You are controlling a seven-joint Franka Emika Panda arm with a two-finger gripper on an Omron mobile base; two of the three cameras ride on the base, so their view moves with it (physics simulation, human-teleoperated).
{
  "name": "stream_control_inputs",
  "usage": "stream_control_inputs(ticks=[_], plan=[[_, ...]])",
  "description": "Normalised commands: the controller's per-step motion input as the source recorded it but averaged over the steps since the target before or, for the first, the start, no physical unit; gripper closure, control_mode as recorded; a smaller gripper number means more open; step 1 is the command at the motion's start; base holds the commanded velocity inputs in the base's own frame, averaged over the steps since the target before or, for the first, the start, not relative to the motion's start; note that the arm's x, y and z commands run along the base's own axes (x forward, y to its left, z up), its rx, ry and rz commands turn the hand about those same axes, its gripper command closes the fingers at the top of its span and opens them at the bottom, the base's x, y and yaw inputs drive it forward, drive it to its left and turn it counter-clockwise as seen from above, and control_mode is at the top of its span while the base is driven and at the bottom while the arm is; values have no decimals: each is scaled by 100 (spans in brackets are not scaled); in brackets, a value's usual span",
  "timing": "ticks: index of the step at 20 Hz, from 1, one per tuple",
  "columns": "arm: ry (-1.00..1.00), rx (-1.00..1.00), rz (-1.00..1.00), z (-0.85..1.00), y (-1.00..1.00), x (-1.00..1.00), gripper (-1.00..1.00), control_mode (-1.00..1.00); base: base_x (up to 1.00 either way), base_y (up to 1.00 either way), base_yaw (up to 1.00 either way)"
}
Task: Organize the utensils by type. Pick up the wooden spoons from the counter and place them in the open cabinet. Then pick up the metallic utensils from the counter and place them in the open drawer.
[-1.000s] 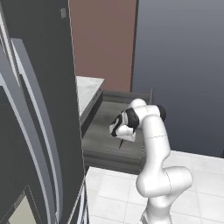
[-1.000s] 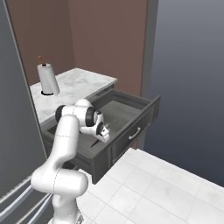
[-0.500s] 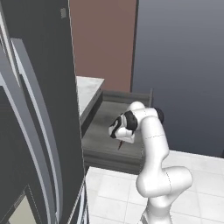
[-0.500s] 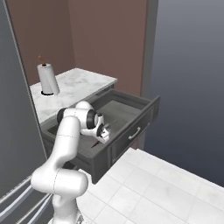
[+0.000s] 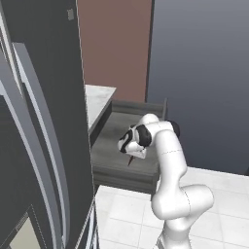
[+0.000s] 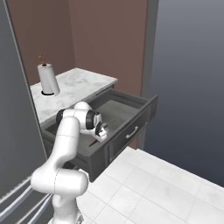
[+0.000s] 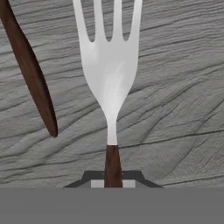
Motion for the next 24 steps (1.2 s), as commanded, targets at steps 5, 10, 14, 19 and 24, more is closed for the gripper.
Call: stream_control_inputs(ticks=[5,10,14,19,24], plan=[[0,0,-6,0,0,0,-100,-100,0,0,0],[0,0,-5,12,0,0,-100,-100,0,0,0],[0,0,-5,25,0,-7,-100,-100,0,0,0],[0,0,-6,66,0,-21,-100,-100,0,0,0],[-1,0,-6,94,-5,-31,-100,-100,0,0,0]])
